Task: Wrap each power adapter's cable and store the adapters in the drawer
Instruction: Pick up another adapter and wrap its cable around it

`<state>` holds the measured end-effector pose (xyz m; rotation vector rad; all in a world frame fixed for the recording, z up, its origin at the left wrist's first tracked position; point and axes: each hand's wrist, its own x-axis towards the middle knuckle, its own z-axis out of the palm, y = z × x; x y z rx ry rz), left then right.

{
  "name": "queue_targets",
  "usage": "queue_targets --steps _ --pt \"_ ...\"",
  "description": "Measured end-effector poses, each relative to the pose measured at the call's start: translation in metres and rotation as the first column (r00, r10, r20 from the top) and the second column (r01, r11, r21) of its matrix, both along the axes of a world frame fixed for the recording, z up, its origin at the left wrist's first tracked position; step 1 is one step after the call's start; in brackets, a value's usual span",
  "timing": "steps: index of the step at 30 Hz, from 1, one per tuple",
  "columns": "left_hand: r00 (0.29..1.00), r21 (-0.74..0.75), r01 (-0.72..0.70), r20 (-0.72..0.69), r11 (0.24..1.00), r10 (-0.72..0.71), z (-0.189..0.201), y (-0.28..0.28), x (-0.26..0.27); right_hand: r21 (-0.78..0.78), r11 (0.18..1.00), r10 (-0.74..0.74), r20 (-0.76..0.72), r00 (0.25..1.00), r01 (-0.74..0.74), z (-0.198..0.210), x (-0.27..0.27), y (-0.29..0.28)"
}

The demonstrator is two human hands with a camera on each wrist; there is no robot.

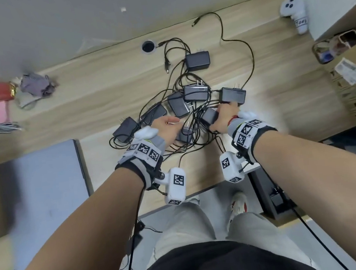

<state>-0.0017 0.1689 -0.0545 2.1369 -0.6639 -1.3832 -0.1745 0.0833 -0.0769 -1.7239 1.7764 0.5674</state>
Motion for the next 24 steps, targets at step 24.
queue_targets --steps 24 --pt "0.979 -0.635 -0.084 -0.196 0.768 -0.055 0.288 -0.076 0.018 -0.135 0.984 0.171 0.906 0.386 -0.120 0.266 0.050 -0.034"
